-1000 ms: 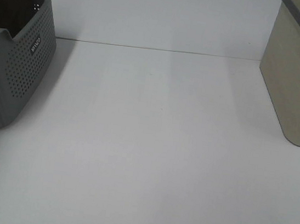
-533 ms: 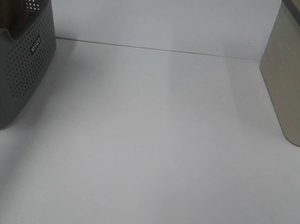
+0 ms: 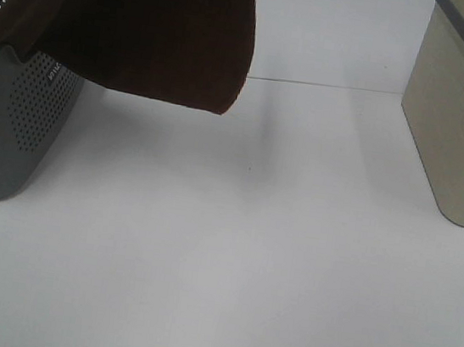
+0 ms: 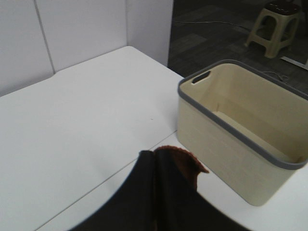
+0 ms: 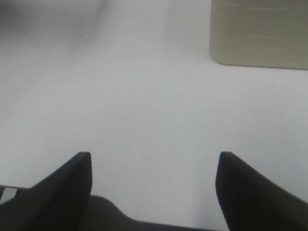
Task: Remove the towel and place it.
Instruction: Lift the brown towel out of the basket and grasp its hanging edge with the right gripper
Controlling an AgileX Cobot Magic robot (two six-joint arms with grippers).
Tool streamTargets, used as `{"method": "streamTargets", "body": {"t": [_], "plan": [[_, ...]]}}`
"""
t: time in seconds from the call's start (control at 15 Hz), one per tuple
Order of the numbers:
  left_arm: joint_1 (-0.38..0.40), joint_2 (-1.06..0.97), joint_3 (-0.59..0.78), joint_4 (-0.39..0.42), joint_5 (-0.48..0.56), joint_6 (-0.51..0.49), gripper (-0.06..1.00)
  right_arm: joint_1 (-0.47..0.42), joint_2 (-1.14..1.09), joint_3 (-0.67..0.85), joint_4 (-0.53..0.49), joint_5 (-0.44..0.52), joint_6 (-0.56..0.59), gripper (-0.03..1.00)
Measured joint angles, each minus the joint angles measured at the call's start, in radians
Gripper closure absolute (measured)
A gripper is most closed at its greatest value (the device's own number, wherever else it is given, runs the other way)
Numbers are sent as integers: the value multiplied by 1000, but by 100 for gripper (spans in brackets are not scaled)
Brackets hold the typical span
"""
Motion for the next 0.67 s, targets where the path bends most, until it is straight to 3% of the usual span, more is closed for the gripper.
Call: {"method": "streamTargets", "body": {"t": [0.13, 0.27, 0.47, 0.53, 0.67], "plan": [[-52, 0, 0, 0, 0, 1, 94, 0, 84, 0, 48, -24, -39, 28], [-110, 3, 0, 0, -1, 1, 94, 0, 199, -8, 175, -59, -176, 28], [-172, 32, 0, 0, -16, 1, 94, 0, 372, -8, 486, -128, -529, 28], [-202, 50, 0, 0, -48, 0, 94, 0, 493, -8, 684, -169, -776, 28], [-229, 54, 0, -3, -78, 0, 94, 0, 596, -8, 890, -206, -1027, 28]]}}
